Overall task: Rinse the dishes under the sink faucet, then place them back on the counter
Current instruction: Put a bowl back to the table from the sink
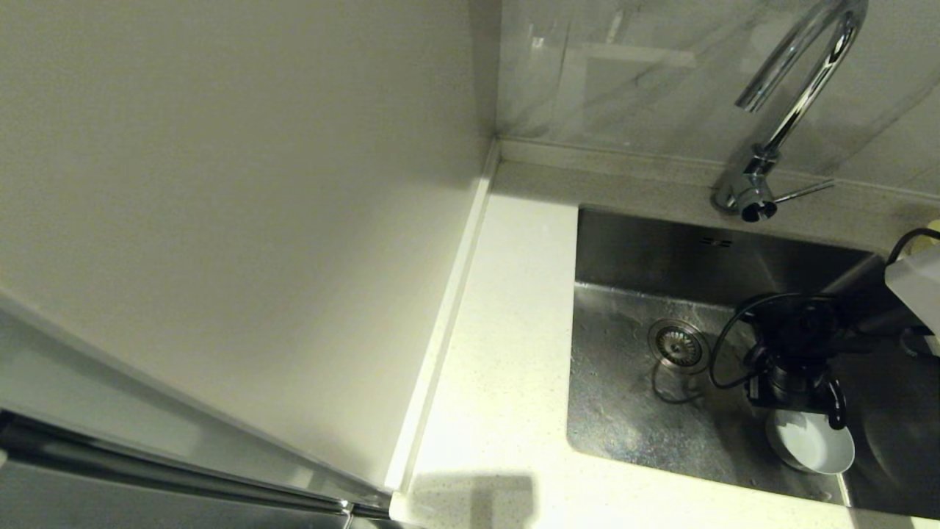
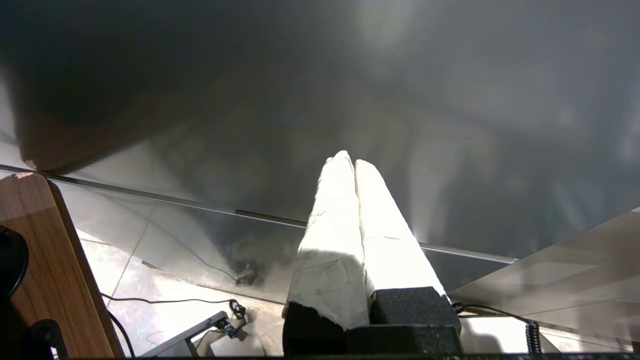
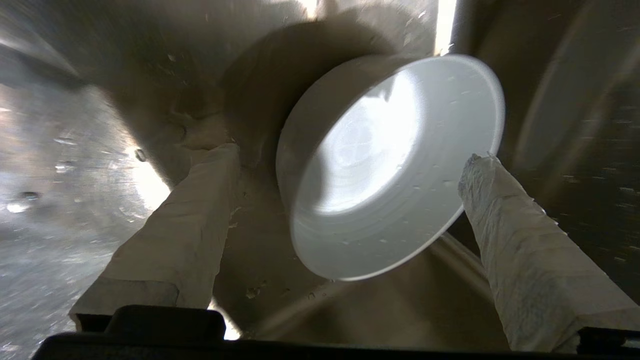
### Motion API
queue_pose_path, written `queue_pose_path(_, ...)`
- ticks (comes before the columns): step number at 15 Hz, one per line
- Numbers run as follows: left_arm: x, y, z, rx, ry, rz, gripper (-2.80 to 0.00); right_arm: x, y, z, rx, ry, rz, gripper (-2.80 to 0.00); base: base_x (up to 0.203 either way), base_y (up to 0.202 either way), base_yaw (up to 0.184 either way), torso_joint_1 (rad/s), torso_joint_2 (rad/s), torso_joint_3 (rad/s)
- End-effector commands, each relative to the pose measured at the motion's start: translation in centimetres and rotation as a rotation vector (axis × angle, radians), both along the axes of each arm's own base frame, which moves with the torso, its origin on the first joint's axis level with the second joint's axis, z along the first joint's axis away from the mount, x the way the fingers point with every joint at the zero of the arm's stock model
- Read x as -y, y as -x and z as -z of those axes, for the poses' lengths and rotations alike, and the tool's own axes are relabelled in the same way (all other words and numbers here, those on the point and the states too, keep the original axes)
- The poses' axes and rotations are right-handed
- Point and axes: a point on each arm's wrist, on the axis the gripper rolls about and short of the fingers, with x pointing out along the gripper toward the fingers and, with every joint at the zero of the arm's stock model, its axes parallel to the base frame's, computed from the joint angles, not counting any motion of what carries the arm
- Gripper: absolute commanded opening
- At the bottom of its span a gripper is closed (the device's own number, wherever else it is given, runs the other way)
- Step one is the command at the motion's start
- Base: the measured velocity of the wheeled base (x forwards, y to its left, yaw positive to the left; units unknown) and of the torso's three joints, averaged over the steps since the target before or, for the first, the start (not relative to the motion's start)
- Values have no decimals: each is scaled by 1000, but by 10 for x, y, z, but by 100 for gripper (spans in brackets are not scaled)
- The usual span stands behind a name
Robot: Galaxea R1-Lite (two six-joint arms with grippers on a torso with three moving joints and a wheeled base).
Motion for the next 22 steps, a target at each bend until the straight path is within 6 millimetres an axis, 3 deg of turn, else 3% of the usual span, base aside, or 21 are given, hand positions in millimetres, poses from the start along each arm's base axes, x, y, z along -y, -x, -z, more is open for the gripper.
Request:
queue_pose_path(1,0,0,1,-3,0,0,-280,1,-2,13,-27,-4,4,0,0,0,0,0,0,0)
queue_pose_path(5,0,0,1,-3,0,0,-280,10,-9,15,-10,-20,12,0,0,0,0,0,0,0)
queue_pose_path(12,0,0,1,-3,0,0,-280,45,-14,26,-35,-42,10,0,0,0,0,0,0,0)
queue_pose_path(13,0,0,1,-3,0,0,-280,48,-13,26,-43,-40,6,-280,0,0,0,0,0,0)
queue_pose_path(17,0,0,1,-3,0,0,-280,56,-9,13,-23,-57,-9,-280,0,0,0,0,0,0)
queue_pose_path(22,0,0,1,-3,0,0,-280,49,4,-25,45,-62,-27,-280,0,0,0,0,0,0)
